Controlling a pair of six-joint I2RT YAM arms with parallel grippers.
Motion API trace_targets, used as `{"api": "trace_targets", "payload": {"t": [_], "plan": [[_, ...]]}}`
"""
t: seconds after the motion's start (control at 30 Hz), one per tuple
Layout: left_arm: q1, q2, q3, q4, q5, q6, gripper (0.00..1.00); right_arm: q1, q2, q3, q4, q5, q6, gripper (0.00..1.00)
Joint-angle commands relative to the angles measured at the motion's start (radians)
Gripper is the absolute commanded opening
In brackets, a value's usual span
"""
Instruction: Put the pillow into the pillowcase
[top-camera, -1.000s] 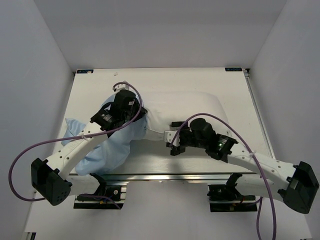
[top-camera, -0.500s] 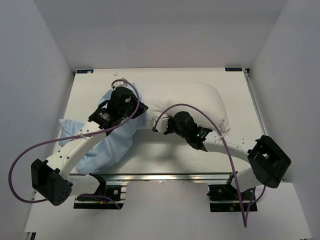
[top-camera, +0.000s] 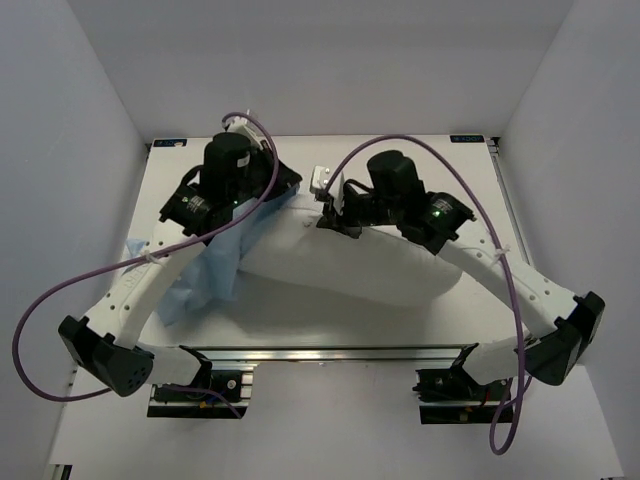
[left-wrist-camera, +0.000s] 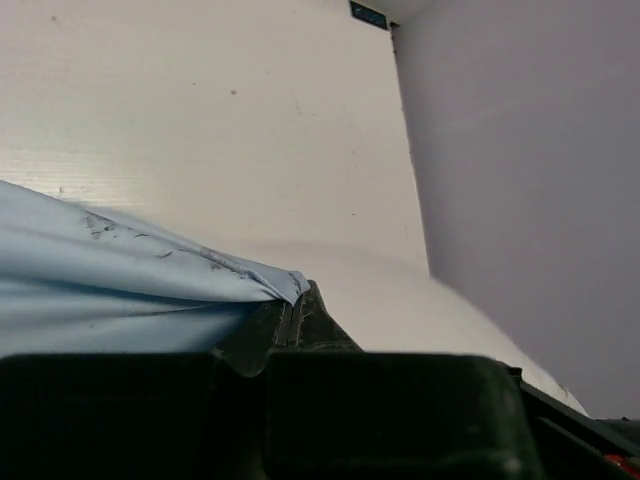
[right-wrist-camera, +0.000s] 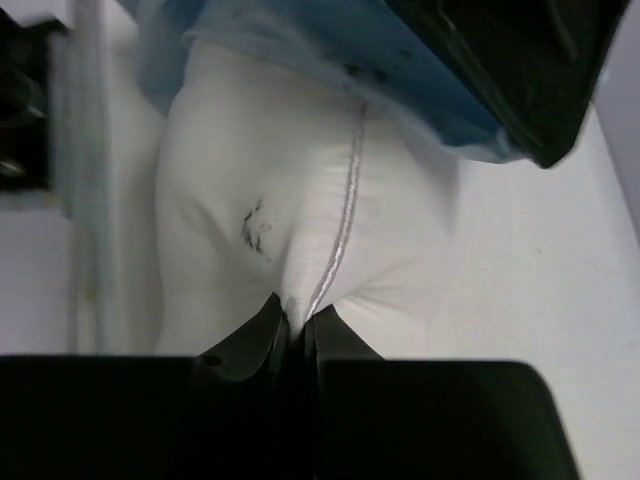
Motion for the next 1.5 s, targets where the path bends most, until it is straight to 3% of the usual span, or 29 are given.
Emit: {"api": "trace_targets", "payload": {"t": [0.0, 0.13, 0.23, 0.3, 0.53, 0.63, 0.7, 0.77, 0.83, 0.97, 1.13, 1.23, 1.37, 1.47], "plan": [[-0.005, -0.011, 0.144, 0.006, 0.097, 0.058, 0.01, -0.005, -0.051, 0.169, 0.04, -0.27, 0.228, 0.0], [-0.004, -0.022, 0.158, 0.006, 0.066, 0.046, 0.02, -0.122, 0.009, 0.173, 0.104, -0.22, 0.421, 0.0], [0.011, 0.001, 0.117, 0.02, 0.046, 0.0, 0.03, -0.229, 0.128, 0.171, 0.039, -0.152, 0.478, 0.0], [0.031, 0.049, 0.031, 0.069, 0.083, -0.038, 0.03, -0.298, 0.278, 0.177, -0.033, -0.109, 0.462, 0.0], [0.036, 0.279, -0.015, 0.169, 0.179, -0.083, 0.02, -0.398, 0.483, 0.164, -0.109, -0.043, 0.353, 0.0], [0.038, 0.371, 0.025, 0.157, 0.161, -0.062, 0.04, -0.42, 0.509, 0.168, -0.109, -0.028, 0.337, 0.11], [0.041, 0.426, 0.093, 0.118, 0.132, -0.043, 0.1, -0.435, 0.506, 0.17, -0.094, -0.022, 0.336, 0.24], [0.051, 0.452, 0.149, 0.076, 0.109, -0.012, 0.24, -0.441, 0.491, 0.182, -0.08, -0.007, 0.323, 0.38], [0.065, 0.471, 0.227, 0.054, 0.101, 0.02, 0.43, -0.455, 0.469, 0.211, -0.075, 0.0, 0.314, 0.44], [0.071, 0.462, 0.353, -0.018, 0.078, 0.1, 0.61, -0.478, 0.423, 0.251, -0.058, 0.029, 0.279, 0.58], [0.071, 0.396, 0.413, -0.067, 0.205, 0.222, 0.68, -0.489, 0.354, 0.265, -0.043, 0.043, 0.202, 0.68], [0.071, 0.332, 0.34, -0.107, 0.216, 0.283, 0.69, -0.489, 0.313, 0.25, -0.035, -0.015, 0.128, 0.7], [0.071, 0.155, 0.035, -0.077, 0.14, 0.316, 0.67, -0.487, 0.278, 0.196, -0.034, -0.201, 0.024, 0.71], [0.071, 0.071, -0.133, -0.054, 0.045, 0.308, 0.66, -0.454, 0.259, 0.161, -0.002, -0.247, 0.006, 0.74]]}}
